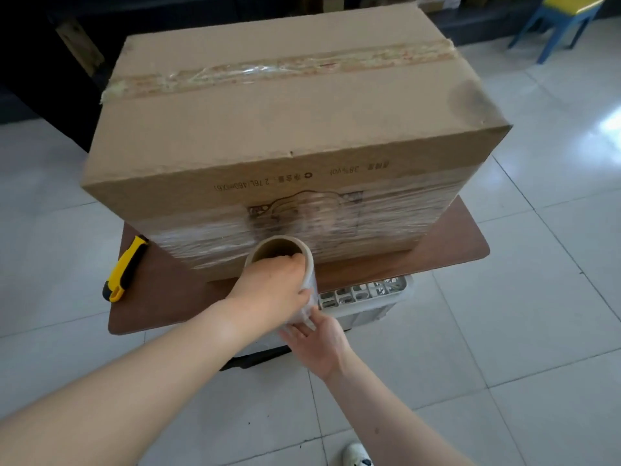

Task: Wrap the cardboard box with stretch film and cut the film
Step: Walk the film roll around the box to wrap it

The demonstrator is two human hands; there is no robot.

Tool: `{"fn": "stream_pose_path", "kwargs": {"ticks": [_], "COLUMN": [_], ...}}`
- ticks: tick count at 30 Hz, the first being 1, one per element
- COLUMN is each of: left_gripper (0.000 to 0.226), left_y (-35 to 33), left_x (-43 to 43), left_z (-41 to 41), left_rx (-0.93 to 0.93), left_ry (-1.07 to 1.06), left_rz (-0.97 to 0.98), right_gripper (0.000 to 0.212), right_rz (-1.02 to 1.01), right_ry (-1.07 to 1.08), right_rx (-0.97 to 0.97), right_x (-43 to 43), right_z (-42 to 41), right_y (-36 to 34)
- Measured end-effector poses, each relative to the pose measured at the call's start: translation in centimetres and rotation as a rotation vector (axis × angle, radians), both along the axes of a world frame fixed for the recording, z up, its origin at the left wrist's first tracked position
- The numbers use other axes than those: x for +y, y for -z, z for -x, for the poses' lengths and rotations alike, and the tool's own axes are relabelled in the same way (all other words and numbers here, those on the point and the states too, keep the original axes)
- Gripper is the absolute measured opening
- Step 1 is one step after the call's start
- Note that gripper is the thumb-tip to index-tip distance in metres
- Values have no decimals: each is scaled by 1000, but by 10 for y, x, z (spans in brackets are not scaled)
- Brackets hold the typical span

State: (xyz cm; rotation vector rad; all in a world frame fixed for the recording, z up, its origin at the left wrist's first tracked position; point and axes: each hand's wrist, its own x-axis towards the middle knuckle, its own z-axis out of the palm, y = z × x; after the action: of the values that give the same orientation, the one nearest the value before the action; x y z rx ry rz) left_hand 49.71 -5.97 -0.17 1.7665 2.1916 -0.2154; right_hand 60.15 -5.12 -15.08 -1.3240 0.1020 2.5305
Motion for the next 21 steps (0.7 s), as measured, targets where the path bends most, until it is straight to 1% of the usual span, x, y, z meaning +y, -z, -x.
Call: {"fn": "stream_pose_path", "kwargs": {"ticks": [3,7,12,14,16,18,21], "left_gripper": [26,31,37,35,25,20,21], "left_y": [2,-1,-8,-10,-12,-13,-14], "left_x": [-16,-28,-46,-54,-61,-66,-72], "left_z": [9,21,50,65,78,89,103], "left_rx": [7,111,121,141,147,155,172], "left_ry": [7,105,289,386,464,528,599], "left_rz": [9,13,36,17,16,10,-2], "right_gripper": [36,33,33,29,28,25,46], "right_rz": [-21,-71,-108,-114,-106,-54,-29], "right_ry": [-52,-51,-51,-11,92,196,265], "right_rx": [26,80,103,61,32,18,-3], "right_x": [-15,-36,-62,-67,-63,-57,-63], "right_z": [12,26,44,50,53,58,76], "right_y": [7,9,5,2,3,-6,-8]}}
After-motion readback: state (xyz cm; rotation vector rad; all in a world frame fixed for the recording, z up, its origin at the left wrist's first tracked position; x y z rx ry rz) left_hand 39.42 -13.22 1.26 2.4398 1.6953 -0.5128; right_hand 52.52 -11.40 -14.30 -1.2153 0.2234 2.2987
